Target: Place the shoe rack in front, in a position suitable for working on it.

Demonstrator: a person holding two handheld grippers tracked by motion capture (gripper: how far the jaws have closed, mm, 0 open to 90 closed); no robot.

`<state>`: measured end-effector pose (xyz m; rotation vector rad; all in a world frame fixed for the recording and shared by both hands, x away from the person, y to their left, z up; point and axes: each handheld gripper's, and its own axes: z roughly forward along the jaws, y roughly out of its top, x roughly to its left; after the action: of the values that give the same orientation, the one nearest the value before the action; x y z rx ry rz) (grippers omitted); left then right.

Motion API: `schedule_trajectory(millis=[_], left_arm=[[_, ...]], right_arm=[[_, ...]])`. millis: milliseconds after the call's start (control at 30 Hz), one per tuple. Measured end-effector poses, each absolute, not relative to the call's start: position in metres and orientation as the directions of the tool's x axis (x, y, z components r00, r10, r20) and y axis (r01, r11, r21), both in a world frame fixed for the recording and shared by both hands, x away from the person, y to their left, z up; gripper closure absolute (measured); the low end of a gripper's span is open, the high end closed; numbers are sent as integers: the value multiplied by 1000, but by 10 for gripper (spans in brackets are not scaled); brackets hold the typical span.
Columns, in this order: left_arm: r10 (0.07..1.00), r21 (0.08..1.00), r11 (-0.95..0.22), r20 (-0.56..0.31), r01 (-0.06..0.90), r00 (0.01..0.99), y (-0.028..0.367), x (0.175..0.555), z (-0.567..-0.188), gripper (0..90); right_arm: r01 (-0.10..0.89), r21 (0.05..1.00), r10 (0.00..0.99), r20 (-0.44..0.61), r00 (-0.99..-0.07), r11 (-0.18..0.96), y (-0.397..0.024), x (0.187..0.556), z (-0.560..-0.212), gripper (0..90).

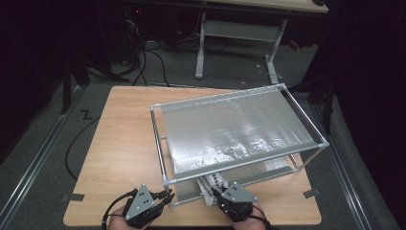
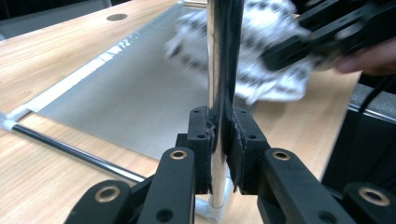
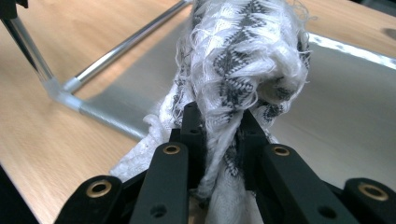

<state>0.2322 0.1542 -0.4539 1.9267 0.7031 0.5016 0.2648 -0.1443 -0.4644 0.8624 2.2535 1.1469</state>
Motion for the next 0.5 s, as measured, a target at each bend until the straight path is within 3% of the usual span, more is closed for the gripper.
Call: schedule_trajectory(millis=[500], left_arm=[[684,903,-334,35,271,728,153,262,-454,796]], right_arm=[[272,907,806,-110,-581,320,-207,232,-421,779]])
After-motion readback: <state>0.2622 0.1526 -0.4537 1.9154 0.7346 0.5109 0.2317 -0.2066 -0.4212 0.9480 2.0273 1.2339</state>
